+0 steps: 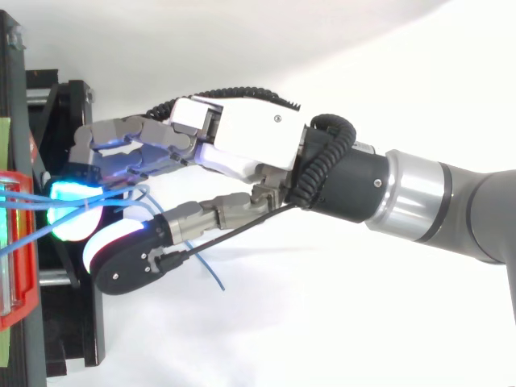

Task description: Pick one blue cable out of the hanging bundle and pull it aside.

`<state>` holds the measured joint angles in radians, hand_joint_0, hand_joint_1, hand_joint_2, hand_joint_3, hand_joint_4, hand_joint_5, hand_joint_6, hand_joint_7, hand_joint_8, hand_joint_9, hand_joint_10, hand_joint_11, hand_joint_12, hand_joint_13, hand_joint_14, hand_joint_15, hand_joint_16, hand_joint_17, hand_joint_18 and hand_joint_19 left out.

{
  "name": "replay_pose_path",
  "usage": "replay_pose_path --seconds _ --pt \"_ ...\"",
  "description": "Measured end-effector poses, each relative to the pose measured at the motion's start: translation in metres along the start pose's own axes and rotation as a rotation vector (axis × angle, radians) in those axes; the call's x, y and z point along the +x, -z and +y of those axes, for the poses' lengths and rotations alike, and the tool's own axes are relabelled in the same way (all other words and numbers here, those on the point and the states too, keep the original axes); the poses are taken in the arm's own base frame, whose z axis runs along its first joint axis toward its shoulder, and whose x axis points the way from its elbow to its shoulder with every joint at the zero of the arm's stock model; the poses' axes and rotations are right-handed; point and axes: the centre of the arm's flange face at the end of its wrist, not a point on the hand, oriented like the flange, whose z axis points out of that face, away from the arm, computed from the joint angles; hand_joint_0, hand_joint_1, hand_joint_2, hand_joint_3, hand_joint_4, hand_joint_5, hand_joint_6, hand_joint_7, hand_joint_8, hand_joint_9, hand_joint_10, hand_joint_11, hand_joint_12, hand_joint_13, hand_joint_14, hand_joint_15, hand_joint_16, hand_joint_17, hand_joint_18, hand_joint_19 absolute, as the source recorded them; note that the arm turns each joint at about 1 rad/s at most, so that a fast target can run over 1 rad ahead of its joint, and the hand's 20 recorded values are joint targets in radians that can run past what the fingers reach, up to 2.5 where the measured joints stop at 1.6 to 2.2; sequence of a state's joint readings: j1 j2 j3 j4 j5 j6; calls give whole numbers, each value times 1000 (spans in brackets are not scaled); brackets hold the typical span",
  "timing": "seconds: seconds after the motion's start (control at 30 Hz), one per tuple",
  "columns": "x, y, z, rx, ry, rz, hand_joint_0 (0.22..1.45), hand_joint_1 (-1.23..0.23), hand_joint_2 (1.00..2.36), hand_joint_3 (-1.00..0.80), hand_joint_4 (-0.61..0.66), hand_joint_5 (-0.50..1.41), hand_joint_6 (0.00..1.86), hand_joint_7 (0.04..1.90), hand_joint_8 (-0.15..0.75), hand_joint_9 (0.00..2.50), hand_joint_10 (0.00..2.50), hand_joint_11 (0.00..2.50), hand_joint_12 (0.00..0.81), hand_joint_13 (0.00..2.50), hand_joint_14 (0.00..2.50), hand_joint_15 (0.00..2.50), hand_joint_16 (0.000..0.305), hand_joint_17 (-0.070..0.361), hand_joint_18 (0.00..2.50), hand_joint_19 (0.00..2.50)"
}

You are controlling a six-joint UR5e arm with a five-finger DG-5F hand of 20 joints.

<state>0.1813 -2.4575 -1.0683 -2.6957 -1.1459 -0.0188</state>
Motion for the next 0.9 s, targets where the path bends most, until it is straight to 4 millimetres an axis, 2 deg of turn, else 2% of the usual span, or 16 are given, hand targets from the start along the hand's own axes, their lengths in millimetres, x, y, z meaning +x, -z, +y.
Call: replay_pose_path --seconds 0.5,0.67,0.73,0.77,0.9 --pt "-7 2 9 17 19 -7 570 -667 1005 -452 213 -84 502 1294 257 670 8 231 366 593 9 236 42 94 414 185" --pt "-8 2 10 16 20 -7 583 -662 1009 -414 191 -80 504 1424 257 672 8 231 363 596 9 236 42 94 416 194" --pt "-8 2 12 16 21 -8 585 -666 1009 -404 186 -88 532 1393 256 672 8 242 365 596 9 234 42 94 417 194" --pt "-9 2 14 17 22 -9 586 -667 1010 -399 197 -98 570 1320 256 672 8 241 365 597 9 234 42 94 418 194" --pt "-12 5 25 32 40 -10 589 -671 1010 -399 198 -108 607 1279 259 673 8 254 366 597 9 237 42 94 418 193"
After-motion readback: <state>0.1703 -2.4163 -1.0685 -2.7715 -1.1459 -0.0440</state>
